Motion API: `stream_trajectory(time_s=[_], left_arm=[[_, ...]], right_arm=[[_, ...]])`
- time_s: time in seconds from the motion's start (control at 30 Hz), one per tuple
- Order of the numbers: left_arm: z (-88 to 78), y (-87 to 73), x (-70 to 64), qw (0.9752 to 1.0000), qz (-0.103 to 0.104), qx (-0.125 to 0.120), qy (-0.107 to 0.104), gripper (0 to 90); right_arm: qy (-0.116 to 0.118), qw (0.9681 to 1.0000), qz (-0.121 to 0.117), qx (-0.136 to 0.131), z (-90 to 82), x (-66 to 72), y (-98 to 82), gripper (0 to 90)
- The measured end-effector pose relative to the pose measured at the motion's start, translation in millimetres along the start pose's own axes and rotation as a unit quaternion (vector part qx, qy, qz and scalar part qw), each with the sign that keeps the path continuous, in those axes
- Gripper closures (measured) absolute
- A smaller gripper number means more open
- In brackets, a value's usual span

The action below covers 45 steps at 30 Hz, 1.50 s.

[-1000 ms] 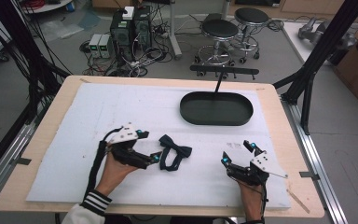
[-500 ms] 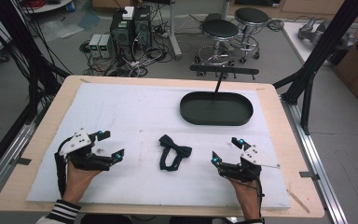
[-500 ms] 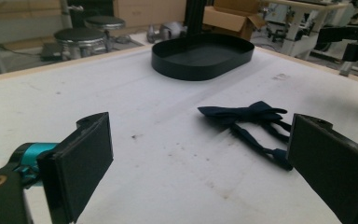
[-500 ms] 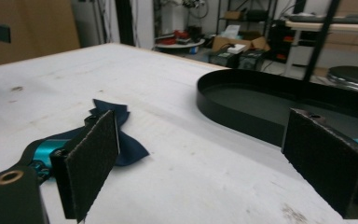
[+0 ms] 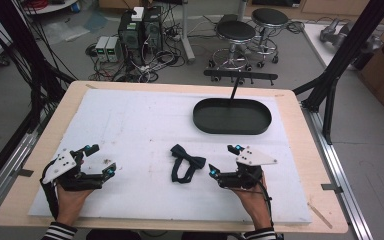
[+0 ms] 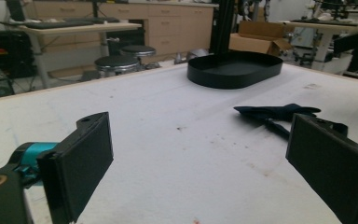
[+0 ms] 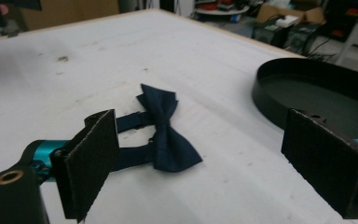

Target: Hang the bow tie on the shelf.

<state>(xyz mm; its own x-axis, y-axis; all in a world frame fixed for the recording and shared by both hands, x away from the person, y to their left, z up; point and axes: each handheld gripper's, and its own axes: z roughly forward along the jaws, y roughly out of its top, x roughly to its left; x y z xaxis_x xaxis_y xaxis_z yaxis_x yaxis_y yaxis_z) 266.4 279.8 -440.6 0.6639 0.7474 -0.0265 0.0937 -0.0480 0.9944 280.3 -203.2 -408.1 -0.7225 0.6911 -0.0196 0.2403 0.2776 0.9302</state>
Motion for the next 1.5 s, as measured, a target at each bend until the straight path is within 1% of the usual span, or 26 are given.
stream_trajectory(time_s=[0.1,0.13,0.2,0.3,0.33,0.4,0.5,0.63,0.67,0.73,0.8,0.93,1.07,1.17,1.2,1.27,1.37,1.43,1.5], left_arm=[[-1.2,-3.3,1.0,1.0,0.002,-0.003,0.005,7.7],[-1.1,-4.0,1.0,0.9999,0.003,-0.006,0.007,7.7],[-0.9,-4.1,0.9,0.9999,0.003,-0.013,0.006,7.7],[0.1,-4.4,1.0,0.9998,0.006,-0.015,0.008,7.7],[0.9,-5.0,1.7,0.9998,0.005,-0.017,0.01,7.7],[1.6,-5.8,2.9,0.9998,0.001,-0.018,0.009,7.7],[2.1,-7.1,3.4,0.9998,-0.001,-0.021,0.007,7.7],[3.2,-8.9,2.5,0.9997,-0.003,-0.023,0.003,7.7],[3.1,-9.4,2.4,0.9998,-0.001,-0.021,0.005,7.7],[2.8,-10.2,2.7,0.9998,-0.004,-0.021,0.005,7.7],[2.1,-10.6,3.0,0.9997,-0.008,-0.024,0.006,7.7],[2.1,-10.9,2.9,0.9996,-0.008,-0.026,0.006,7.8],[2.1,-11.0,3.0,0.9996,-0.008,-0.026,0.006,7.8],[2.2,-11.0,2.9,0.9996,-0.008,-0.026,0.007,7.8],[2.1,-11.0,2.9,0.9996,-0.008,-0.025,0.006,7.8],[2.0,-11.0,3.0,0.9996,-0.008,-0.025,0.006,7.9],[2.0,-11.0,3.0,0.9996,-0.007,-0.026,0.007,7.9],[2.0,-11.0,3.1,0.9996,-0.008,-0.026,0.006,8.2],[1.9,-11.0,3.1,0.9996,-0.008,-0.025,0.006,8.3]], right_arm=[[0.009,0.9997,-0.011,0.02,9.4,3.1,3.2,10.2],[0.012,0.9996,-0.011,0.025,11.7,3.8,3.9,10.2],[0.009,0.9991,-0.02,0.037,17.5,5.6,5.3,10.2],[0.023,0.998,-0.014,0.057,25.5,6.2,4.6,10.2],[0.023,0.9977,-0.017,0.062,27.7,6.2,4.3,10.2],[0.031,0.9962,-0.018,0.079,33.7,7.0,3.7,10.2],[0.032,0.9947,-0.027,0.094,41.1,8.2,4.2,10.2],[0.045,0.9934,-0.019,0.104,50.5,8.5,4.9,10.3],[0.045,0.993,-0.02,0.107,53.0,8.8,4.9,10.5],[0.047,0.9921,-0.023,0.115,56.6,9.7,5.0,13.3],[0.046,0.9909,-0.029,0.124,61.1,11.0,5.2,14.0],[0.042,0.989,-0.028,0.139,67.0,10.8,6.1,16.3],[0.038,0.9868,-0.035,0.154,70.7,10.0,7.4,23.4],[0.039,0.984,-0.039,0.169,73.8,10.6,8.3,24.9],[0.04,0.9826,-0.039,0.177,74.9,11.3,8.6,25.3],[0.039,0.9808,-0.047,0.185,77.4,11.6,9.0,27.8],[0.039,0.9796,-0.043,0.193,79.2,11.1,9.6,33.5],[0.03,0.9788,-0.039,0.199,79.7,10.5,9.4,37.5],[0.033,0.9782,-0.034,0.202,80.0,9.6,8.6,39.6]])
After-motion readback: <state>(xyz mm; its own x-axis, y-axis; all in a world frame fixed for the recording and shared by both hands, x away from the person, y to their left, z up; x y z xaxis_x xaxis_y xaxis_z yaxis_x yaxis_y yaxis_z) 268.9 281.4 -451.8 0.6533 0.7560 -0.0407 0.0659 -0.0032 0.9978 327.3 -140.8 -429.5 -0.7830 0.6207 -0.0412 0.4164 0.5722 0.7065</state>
